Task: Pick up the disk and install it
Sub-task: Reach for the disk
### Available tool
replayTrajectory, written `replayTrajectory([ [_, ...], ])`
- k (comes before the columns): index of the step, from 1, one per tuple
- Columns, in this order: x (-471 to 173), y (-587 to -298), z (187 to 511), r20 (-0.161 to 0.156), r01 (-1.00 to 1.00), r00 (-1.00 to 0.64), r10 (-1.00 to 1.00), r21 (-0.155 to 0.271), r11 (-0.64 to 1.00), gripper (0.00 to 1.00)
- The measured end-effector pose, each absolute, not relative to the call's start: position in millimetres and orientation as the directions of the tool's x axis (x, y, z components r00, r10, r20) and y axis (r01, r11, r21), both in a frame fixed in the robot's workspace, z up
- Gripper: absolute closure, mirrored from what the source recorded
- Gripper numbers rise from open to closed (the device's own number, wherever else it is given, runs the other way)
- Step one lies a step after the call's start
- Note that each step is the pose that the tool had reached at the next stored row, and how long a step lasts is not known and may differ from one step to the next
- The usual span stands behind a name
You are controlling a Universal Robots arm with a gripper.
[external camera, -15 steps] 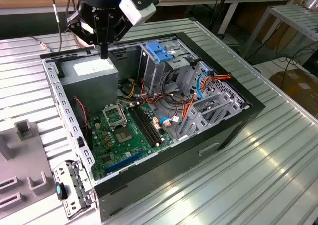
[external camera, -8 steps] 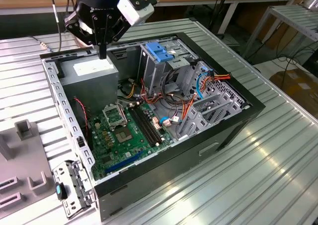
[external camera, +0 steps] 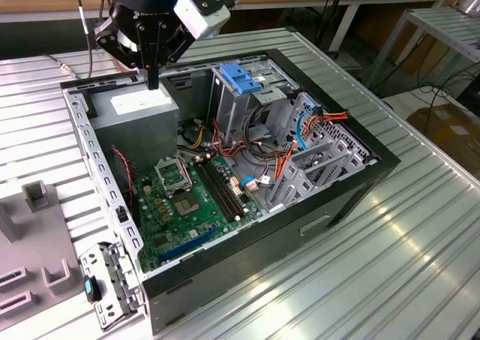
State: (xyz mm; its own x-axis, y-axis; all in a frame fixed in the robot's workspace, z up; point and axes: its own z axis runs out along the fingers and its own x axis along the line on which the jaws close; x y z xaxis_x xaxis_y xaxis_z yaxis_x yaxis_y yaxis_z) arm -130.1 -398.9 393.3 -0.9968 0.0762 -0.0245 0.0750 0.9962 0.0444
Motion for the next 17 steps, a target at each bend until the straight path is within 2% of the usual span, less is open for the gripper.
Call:
replayTrajectory([
  [17,-135.4,-398.9,393.3,-0.024,0.075,-0.997,0.076,0.044,0.996,0.89],
])
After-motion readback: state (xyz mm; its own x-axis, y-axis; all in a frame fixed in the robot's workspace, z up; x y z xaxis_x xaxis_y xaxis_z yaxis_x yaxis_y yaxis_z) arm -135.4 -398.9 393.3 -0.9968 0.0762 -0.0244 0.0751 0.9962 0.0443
